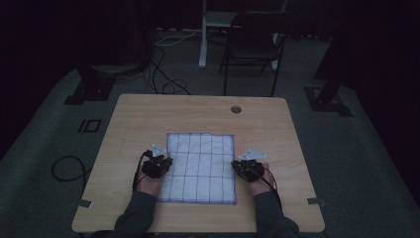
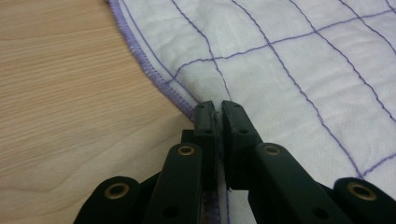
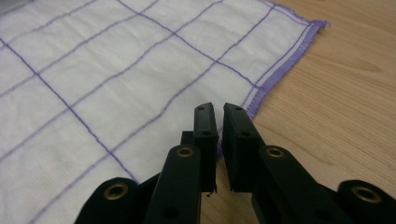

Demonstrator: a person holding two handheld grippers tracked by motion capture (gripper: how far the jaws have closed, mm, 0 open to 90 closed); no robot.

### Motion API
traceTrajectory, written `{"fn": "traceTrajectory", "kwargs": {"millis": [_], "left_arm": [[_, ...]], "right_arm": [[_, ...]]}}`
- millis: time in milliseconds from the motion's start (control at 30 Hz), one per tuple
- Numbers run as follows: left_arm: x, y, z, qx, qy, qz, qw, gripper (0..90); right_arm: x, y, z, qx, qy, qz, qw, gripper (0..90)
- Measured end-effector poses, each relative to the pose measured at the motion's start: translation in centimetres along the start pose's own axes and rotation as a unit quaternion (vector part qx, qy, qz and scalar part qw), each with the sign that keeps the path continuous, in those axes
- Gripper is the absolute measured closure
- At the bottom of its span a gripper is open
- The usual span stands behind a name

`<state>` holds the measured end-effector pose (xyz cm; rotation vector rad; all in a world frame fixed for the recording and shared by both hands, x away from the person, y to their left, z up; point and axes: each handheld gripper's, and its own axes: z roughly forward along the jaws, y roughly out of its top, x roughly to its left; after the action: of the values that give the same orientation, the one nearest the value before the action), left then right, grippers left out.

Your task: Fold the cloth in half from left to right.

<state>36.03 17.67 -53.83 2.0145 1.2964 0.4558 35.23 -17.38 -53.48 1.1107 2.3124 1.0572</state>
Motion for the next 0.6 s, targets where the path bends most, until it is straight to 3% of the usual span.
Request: {"fn": "traceTrajectory", "kwargs": {"millis": [300, 400, 600], "left_arm": [[-0.2, 0.3, -0.1, 0.003, 0.005, 0.001, 1.0000, 87.2], [-0.3, 0.5, -0.3, 0.000, 0.005, 0.002, 1.0000, 87.3], [-0.5, 1.3, -1.1, -0.010, 0.002, 0.010, 0.9999, 87.4]], "right_arm": [[-0.9, -0.4, 0.3, -0.004, 0.017, 0.020, 0.9997, 80.0], [-0.8, -0.3, 0.2, -0.016, 0.023, 0.017, 0.9995, 76.1], [-0.2, -0.5, 1.2, -0.003, 0.022, 0.006, 0.9997, 76.6]]}}
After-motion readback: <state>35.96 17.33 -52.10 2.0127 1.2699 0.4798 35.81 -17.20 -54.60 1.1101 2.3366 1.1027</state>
